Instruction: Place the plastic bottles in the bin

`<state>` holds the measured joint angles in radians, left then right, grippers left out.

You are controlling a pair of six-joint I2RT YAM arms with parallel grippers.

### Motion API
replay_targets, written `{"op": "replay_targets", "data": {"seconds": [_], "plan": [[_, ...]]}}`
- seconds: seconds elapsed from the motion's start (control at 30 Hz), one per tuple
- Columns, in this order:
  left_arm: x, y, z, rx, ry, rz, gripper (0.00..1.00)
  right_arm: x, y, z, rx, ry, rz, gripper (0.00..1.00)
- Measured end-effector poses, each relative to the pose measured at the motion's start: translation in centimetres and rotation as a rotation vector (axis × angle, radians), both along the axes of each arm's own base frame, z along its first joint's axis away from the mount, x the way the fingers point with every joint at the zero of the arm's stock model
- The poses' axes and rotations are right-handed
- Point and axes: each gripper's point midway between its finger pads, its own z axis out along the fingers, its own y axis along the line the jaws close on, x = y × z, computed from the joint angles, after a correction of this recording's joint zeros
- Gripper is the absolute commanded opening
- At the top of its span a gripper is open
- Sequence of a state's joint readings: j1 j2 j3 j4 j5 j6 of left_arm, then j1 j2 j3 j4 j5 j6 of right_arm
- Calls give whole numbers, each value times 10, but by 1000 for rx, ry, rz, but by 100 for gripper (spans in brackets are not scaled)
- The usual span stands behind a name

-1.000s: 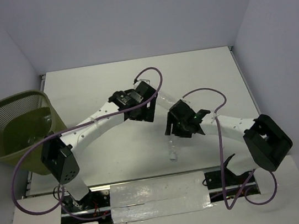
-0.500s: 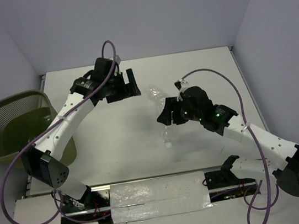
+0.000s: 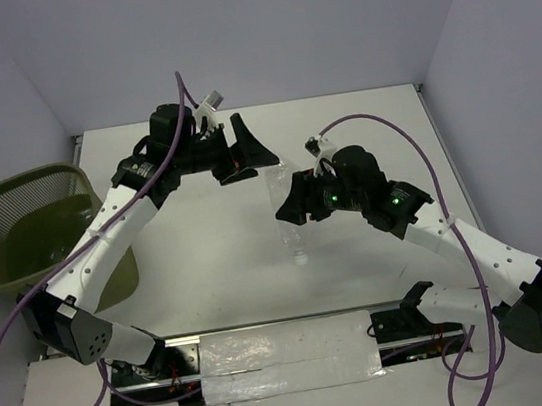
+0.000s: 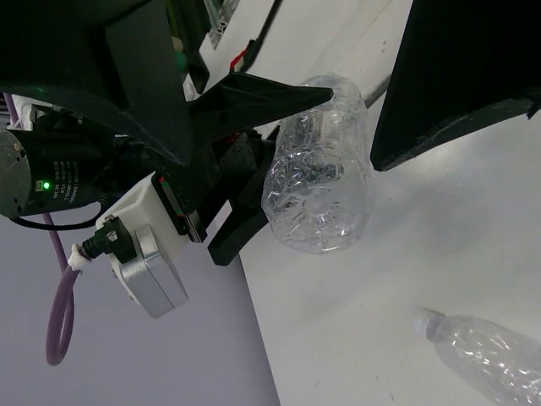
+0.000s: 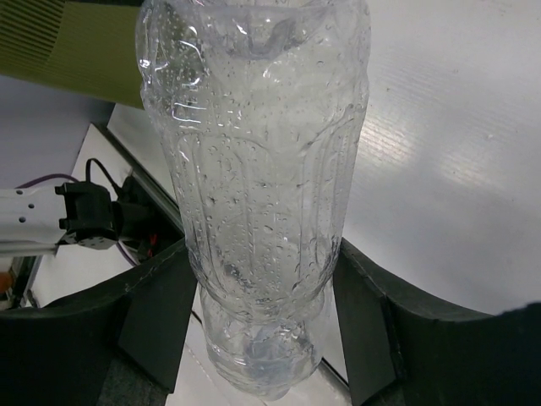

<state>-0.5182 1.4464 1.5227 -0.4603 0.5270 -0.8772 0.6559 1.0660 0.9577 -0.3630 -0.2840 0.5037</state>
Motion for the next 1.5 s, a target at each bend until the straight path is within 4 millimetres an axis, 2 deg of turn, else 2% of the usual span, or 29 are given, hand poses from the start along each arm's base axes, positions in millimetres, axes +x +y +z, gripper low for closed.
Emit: {"op": "replay_targets", "data": {"seconds": [0.13, 0.33, 0.6, 0.8, 0.9, 0.93, 1.0, 1.03, 1.07, 1.1, 1.13, 1.2, 1.3, 1.4, 1.5], "plan": [[-7, -6, -5, 0, 25, -30, 100, -1, 0, 0, 1, 3, 6, 68], [-20, -21, -25, 67, 45, -84, 99, -4, -1, -4, -10, 22, 11, 68], [-19, -30, -53, 141, 78, -88, 99, -4, -1, -14, -34, 53, 7, 68], [-19, -35, -65, 167, 91, -87, 97, -8, 2, -14, -28, 57, 27, 68], [-17, -36, -70, 178, 96, -82, 89, -9, 3, -13, -24, 58, 35, 68], [-16, -36, -71, 181, 97, -79, 82, -9, 3, -13, -24, 58, 36, 68], [-16, -35, -74, 186, 101, -74, 75, -9, 3, -13, -24, 58, 36, 68], [-16, -35, -75, 188, 102, -73, 67, -9, 3, -13, -25, 58, 35, 69], [-16, -35, -76, 190, 101, -74, 62, -9, 3, -13, -25, 59, 32, 73], [-16, -35, -76, 191, 100, -73, 53, -9, 3, -13, -25, 60, 30, 74], [-16, -35, -76, 191, 100, -71, 48, -9, 3, -13, -26, 59, 29, 76], [-14, -33, -77, 199, 93, -62, 39, -8, 2, -14, -28, 63, 18, 87], [-12, -28, -80, 234, 72, -47, 31, -6, 0, -13, -33, 65, 4, 97], [-8, -14, -83, 318, 53, -11, 20, -7, 0, -3, -40, 67, 8, 100], [4, 4, -64, 400, -19, 58, 9, -9, -2, 30, -55, 45, 28, 100]]}}
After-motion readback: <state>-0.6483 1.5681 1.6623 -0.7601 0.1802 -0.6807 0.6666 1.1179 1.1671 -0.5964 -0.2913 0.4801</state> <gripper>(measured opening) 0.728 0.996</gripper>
